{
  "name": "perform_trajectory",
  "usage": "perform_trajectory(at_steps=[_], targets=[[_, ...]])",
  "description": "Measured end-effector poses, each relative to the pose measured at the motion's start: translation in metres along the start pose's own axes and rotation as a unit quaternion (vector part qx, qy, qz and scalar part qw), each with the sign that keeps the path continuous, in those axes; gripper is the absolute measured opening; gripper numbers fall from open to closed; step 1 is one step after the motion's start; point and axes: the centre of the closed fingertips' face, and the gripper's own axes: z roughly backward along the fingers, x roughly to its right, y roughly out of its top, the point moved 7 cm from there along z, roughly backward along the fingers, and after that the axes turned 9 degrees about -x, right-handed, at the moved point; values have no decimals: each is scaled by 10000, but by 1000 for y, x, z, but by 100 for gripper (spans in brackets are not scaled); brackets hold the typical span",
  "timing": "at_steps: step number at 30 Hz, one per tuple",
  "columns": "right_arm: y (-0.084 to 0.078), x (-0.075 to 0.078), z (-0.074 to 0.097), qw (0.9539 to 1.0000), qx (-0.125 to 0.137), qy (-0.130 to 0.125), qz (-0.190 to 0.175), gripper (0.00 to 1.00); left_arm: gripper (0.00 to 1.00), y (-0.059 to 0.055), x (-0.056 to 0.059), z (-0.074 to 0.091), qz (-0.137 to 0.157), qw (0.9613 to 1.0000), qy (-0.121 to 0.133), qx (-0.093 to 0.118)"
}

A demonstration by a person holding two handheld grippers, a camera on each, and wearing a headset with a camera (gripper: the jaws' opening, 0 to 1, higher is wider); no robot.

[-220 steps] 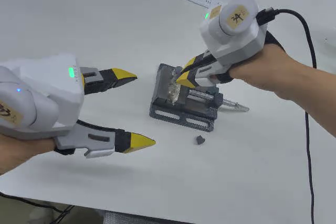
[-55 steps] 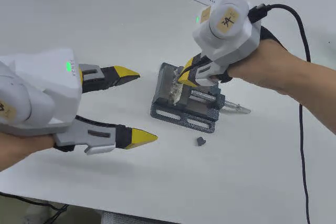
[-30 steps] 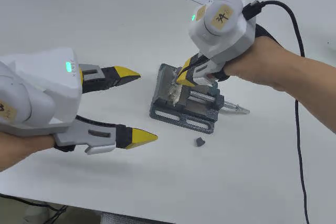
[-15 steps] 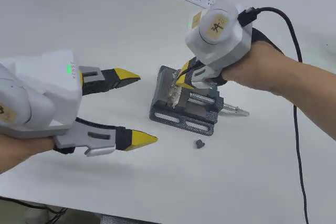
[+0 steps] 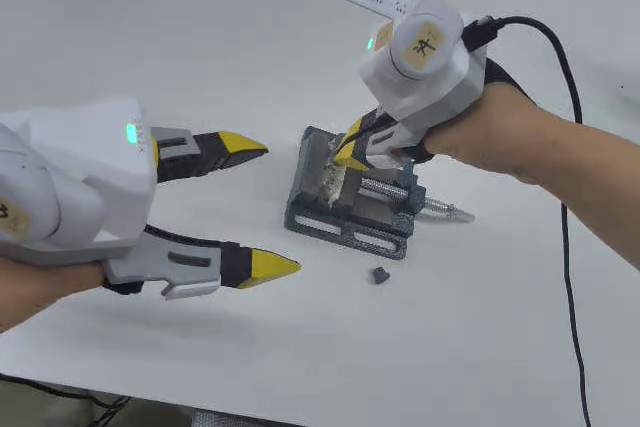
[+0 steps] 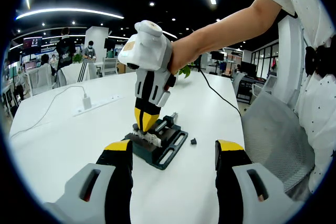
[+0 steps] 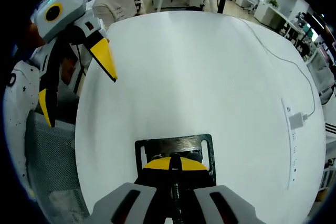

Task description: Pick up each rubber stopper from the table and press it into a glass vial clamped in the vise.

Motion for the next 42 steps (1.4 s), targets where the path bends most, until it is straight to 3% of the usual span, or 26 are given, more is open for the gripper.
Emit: perform_trajectory(at_steps=[9, 14, 25, 29, 31, 34, 42], targets=[[-4, -3, 0, 9996, 266, -15, -129, 0, 62, 0, -1, 4, -17, 10000, 48, -33], [-3, -5, -1, 9996, 254, -93, -21, 0, 62, 1, 0, 5, -44, 10000, 49, -56], [-4, -7, 2, 9994, 260, -57, -231, 0, 62, 5, 1, 2, -81, 10000, 29, -16], [-5, -7, 2, 9990, 320, -66, -291, 0, 62, 7, 1, 2, -104, 9999, 20, -4], [-6, -6, 2, 9977, 403, 29, -551, 0, 62, 7, 1, 3, -129, 9999, 19, -32], [-7, -8, 3, 9981, 445, -8, -430, 1, 62, 7, 2, 4, -138, 9999, 30, -40], [-6, -6, 3, 9973, 530, -79, -511, 1, 62, 6, 3, 5, -150, 9998, 39, -79]])
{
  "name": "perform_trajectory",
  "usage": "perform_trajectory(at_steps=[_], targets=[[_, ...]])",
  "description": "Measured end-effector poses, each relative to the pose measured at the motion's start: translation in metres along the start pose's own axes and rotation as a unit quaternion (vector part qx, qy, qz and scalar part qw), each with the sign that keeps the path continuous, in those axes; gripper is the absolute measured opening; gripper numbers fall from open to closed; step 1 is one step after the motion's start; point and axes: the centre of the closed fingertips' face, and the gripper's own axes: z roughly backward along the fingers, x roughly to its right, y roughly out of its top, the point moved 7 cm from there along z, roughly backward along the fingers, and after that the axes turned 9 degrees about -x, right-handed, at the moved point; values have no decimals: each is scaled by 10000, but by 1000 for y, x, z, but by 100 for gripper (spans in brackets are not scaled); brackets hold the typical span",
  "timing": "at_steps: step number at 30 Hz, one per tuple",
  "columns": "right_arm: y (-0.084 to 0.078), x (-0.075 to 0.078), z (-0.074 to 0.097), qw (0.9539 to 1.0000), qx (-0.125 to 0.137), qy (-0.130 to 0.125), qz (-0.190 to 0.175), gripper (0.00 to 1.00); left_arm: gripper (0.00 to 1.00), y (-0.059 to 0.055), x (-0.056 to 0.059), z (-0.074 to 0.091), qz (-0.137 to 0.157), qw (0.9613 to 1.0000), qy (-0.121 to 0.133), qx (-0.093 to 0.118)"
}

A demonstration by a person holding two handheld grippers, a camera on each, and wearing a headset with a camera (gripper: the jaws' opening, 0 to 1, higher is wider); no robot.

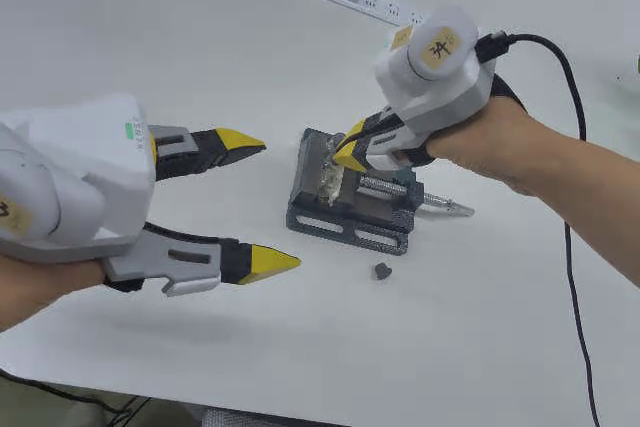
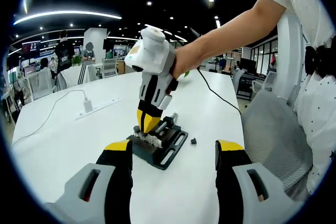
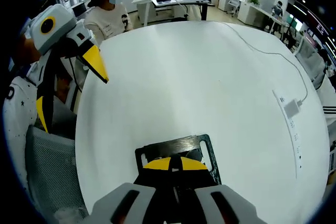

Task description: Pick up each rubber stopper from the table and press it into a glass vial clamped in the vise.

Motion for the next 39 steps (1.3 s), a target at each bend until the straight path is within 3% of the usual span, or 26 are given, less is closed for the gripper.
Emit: perform_trajectory(at_steps=[24, 39], targets=[[-1, 2, -1, 9999, 20, -71, 155, 5, 62, 5, -1, 5, -66, 10000, 36, -56], [-8, -5, 14, 9994, 248, -225, 123, 12, 64, 3, -2, 9, -103, 9998, 70, -157]])
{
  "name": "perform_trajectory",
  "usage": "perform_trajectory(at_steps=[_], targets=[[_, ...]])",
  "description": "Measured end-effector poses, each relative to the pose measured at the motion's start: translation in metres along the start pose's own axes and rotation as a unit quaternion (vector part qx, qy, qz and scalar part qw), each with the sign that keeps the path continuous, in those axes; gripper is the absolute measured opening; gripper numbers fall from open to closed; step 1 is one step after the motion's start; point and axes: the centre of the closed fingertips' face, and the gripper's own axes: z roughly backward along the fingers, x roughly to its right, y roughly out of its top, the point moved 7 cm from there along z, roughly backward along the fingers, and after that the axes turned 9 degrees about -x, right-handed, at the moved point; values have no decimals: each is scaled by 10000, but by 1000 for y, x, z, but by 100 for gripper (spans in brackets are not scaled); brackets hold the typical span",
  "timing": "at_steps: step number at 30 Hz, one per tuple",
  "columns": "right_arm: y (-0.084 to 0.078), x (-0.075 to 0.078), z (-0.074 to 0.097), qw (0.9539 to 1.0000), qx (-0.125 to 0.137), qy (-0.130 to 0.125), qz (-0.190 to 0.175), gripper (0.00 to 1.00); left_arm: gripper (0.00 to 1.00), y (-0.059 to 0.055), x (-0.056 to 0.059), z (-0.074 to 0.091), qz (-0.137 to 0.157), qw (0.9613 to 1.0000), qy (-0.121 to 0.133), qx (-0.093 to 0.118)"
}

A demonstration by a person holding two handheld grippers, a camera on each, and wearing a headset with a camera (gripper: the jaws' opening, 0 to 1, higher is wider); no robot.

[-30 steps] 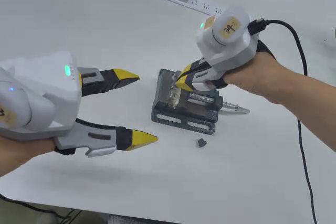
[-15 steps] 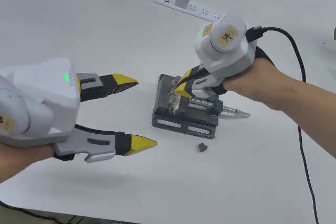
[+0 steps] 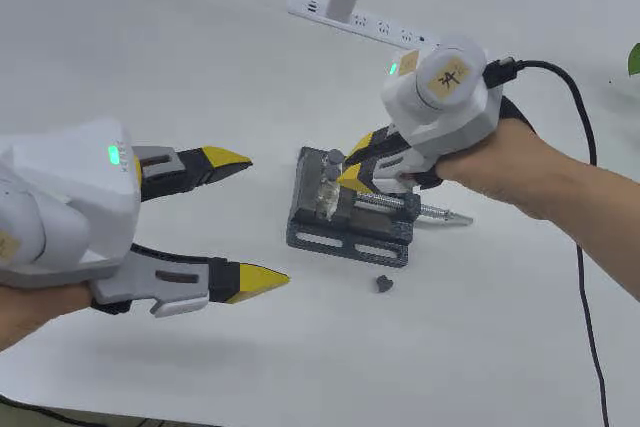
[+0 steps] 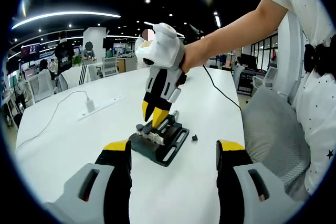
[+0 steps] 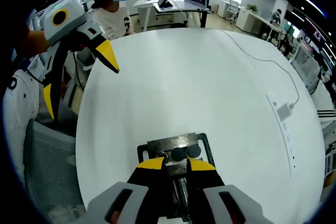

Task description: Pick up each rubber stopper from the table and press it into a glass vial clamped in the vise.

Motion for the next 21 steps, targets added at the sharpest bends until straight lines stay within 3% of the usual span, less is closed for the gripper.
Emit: perform_trajectory(at_steps=[10, 21], targets=[[-10, -6, 18, 9995, 192, -193, -175, 20, 66, -1, 1, 0, -39, 10000, -14, -83], [-37, -8, 33, 9971, 417, -408, -483, 31, 67, -3, 2, 2, -92, 9997, -33, -206]])
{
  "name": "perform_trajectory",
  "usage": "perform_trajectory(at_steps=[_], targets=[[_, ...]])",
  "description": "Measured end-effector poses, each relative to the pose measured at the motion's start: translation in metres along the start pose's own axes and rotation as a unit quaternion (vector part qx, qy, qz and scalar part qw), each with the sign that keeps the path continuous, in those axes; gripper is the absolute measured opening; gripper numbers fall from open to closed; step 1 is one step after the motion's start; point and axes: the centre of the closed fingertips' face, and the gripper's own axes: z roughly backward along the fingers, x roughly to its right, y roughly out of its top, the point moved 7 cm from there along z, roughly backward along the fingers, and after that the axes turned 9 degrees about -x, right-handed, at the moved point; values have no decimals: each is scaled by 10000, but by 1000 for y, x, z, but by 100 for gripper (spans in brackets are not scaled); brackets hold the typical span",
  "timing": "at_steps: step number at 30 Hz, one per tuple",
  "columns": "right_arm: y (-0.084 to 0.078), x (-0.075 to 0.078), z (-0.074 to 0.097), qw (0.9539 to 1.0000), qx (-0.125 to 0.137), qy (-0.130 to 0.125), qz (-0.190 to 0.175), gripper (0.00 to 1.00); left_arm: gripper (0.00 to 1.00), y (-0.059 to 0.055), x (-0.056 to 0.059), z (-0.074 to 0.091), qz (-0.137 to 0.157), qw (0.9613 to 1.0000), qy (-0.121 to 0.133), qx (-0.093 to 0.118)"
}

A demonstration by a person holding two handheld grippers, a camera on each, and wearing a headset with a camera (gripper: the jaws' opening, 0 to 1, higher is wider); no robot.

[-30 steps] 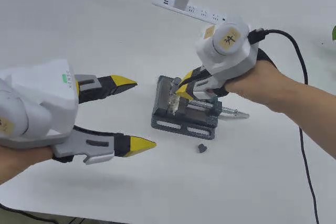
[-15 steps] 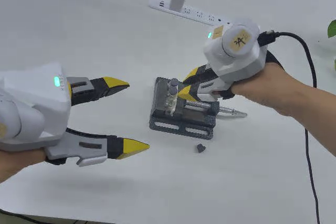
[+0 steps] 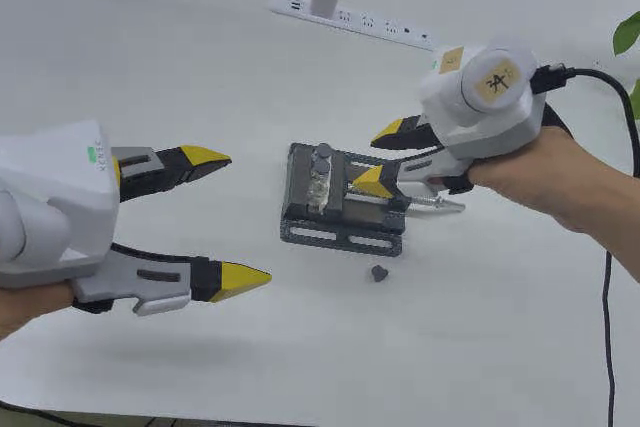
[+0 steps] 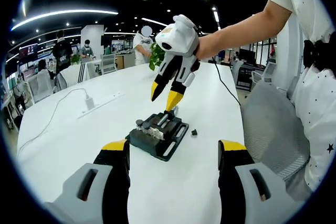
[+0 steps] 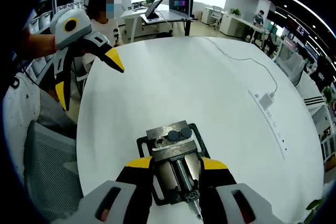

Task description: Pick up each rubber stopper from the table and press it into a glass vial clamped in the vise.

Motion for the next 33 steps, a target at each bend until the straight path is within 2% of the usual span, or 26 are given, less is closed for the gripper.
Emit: perform_trajectory(at_steps=[9, 17, 20, 27, 33], targets=[[-26, -6, 10, 9990, 171, -183, -359, 38, 67, -1, 2, 2, -53, 9999, -23, -114], [-53, -25, 15, 9957, 329, -306, -805, 44, 68, 0, 4, 3, -86, 9998, -55, -177], [-66, -31, 9, 9939, 362, -304, -995, 46, 68, 0, 6, 2, -114, 9997, -82, -217], [-84, -50, 8, 9892, 436, -369, -1347, 51, 69, -1, 7, 1, -138, 9994, -119, -280], [-96, -68, -1, 9823, 532, -478, -1734, 52, 71, -2, 9, 0, -146, 9991, -171, -353]])
